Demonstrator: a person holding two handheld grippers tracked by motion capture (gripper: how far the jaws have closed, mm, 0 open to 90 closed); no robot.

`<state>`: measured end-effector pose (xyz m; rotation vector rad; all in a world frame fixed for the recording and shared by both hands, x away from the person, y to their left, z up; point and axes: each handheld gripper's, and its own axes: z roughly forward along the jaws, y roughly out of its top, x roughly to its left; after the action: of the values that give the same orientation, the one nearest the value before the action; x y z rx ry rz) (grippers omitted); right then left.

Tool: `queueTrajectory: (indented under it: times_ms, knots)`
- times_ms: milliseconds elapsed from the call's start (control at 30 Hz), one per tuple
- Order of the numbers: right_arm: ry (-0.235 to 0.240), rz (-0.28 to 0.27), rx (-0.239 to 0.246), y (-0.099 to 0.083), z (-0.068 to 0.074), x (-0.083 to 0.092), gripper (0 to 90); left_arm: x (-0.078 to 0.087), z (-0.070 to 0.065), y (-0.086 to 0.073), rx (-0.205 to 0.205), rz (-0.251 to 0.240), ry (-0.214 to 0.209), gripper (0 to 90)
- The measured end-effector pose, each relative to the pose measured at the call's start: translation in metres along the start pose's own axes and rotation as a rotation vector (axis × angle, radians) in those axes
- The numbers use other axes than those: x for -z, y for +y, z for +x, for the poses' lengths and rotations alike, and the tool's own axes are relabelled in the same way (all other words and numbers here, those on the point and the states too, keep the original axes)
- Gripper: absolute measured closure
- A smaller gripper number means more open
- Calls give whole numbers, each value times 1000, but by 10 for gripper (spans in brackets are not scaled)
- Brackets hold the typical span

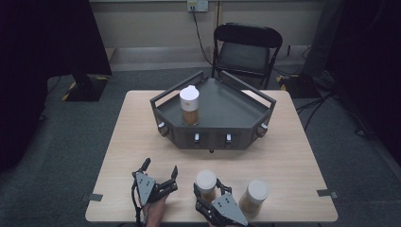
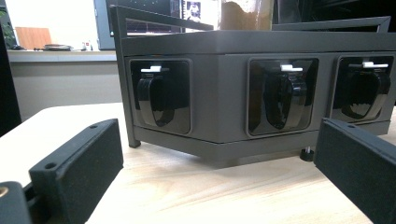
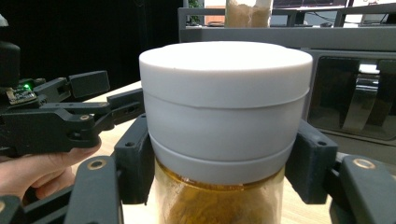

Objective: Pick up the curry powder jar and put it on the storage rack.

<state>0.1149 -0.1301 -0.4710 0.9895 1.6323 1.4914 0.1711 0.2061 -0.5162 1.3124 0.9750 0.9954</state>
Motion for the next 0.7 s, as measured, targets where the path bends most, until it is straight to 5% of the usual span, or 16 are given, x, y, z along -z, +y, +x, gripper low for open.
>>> queueTrajectory:
  times_ms: [700]
  knots:
    - [10,1,-7,13,-2,3,348,0,0,0,0,0,0,10]
